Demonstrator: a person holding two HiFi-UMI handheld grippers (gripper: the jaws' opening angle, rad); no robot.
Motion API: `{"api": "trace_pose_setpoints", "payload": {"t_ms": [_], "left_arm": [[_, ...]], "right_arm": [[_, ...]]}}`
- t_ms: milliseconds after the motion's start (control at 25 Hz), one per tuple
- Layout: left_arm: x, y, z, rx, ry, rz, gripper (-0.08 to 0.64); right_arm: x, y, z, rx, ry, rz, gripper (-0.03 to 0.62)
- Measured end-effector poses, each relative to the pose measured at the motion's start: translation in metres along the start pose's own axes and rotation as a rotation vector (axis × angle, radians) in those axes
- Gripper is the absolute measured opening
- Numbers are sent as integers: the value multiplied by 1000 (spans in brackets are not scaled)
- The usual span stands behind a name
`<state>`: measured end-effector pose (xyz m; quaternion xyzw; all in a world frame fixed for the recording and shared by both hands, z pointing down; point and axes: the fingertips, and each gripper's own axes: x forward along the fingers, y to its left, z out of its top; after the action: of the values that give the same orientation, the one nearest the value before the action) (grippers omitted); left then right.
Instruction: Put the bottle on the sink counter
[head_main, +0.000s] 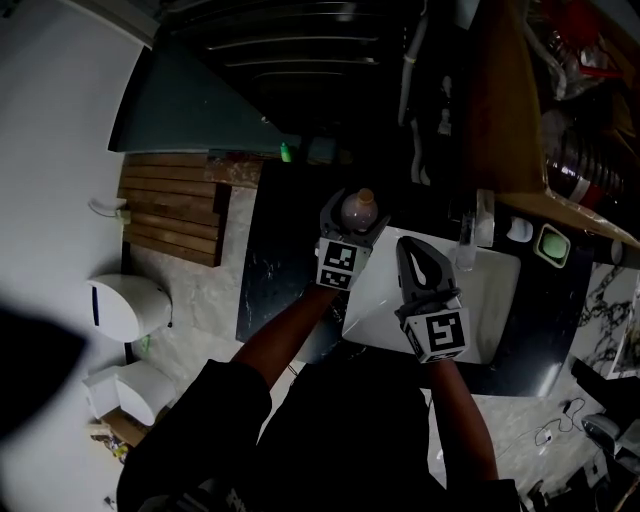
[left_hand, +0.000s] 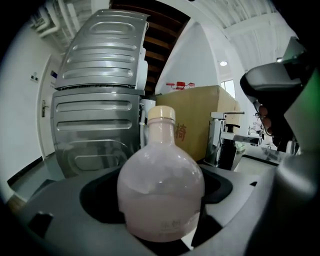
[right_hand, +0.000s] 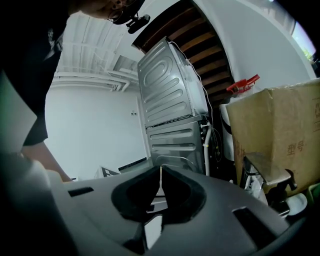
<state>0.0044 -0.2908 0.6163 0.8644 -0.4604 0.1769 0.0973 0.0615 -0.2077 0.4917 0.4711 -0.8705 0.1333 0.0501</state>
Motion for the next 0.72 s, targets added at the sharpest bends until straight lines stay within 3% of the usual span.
{"api": "trace_pose_setpoints", "payload": {"t_ms": [400,720], "left_arm": [[-8,45,-33,-56,81,77,397],[-4,41,-44,-26,156,31,397]], "right_arm": [[19,18,-7,-17,19,58,40],[21,28,-6,1,15,81,40]]}}
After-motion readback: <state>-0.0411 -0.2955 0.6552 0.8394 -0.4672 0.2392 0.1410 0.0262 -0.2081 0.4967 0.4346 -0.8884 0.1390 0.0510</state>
